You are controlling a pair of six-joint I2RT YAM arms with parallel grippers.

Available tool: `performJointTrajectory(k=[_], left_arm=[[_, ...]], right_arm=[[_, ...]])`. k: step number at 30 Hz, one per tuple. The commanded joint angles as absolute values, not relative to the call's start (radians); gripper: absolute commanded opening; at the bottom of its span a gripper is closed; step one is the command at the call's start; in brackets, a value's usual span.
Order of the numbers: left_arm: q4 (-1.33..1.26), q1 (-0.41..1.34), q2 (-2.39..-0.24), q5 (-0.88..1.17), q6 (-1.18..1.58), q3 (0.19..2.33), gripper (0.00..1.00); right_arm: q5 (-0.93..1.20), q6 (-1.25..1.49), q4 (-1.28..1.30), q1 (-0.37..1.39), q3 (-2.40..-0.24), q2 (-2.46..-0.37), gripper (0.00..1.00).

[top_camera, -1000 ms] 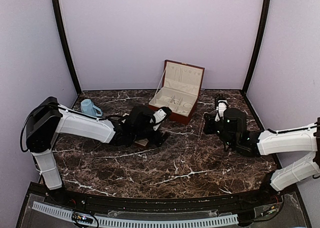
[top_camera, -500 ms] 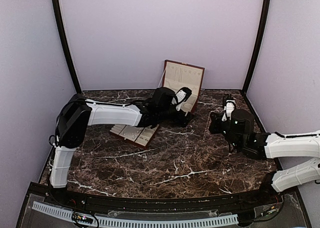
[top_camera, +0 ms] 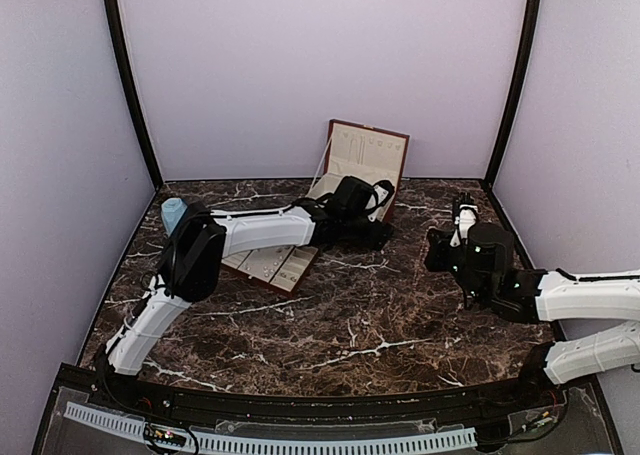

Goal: Organize the mixed jewelry
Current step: Position the compartment layer at the center of the board, then move the jewelry box to the center of the board.

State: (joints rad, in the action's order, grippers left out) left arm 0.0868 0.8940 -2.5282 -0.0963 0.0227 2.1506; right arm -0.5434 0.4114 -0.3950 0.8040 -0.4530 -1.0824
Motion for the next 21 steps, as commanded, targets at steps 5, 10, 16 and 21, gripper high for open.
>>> performJointTrajectory(k=[5, 10, 16, 21], left_arm=[[0.178, 0.894, -2.586, -0.127, 0.011, 2.265, 0.74], [0.226, 0.894, -2.648, -0.128, -0.026, 2.354, 0.61], [0.267, 0.895, -2.653, -0.12, -0.025, 2.354, 0.32], [0.272, 0.915, -2.602, -0.107, -0.012, 2.311, 0.18]], right_arm=[[-0.549, 0.45, -0.419, 0.798, -0.438, -1.088, 0.0], [-0.543, 0.451, -0.418, 0.799, -0.443, -1.099, 0.0], [-0.56, 0.451, -0.405, 0.799, -0.442, -1.099, 0.0], [-0.573, 0.448, -0.398, 0.797, -0.443, -1.087, 0.0]])
